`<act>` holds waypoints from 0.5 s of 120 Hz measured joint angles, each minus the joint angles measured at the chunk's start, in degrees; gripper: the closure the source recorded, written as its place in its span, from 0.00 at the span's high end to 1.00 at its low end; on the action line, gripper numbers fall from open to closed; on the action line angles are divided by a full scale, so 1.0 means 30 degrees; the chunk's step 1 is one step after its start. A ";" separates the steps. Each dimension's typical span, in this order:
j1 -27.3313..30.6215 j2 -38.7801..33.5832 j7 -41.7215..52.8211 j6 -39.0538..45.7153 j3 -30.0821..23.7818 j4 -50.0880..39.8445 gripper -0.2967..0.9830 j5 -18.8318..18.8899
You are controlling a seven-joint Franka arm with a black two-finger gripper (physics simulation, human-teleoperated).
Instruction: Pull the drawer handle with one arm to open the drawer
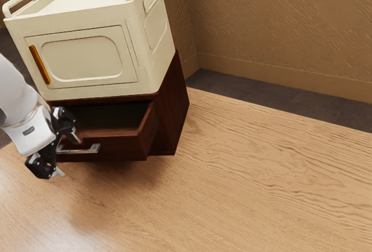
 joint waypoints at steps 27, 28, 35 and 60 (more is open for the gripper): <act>0.1413 0.3077 -0.0030 -0.2527 -0.2333 0.7281 0.76 -0.1858; 0.1407 0.3636 -0.0043 -0.2703 -0.2332 0.7867 0.76 -0.2083; 0.1465 0.6966 -0.0196 -0.3827 -0.2288 1.1149 0.76 -0.3584; 0.1106 1.1505 -0.1897 -0.6672 -0.2423 1.4943 0.77 -0.6802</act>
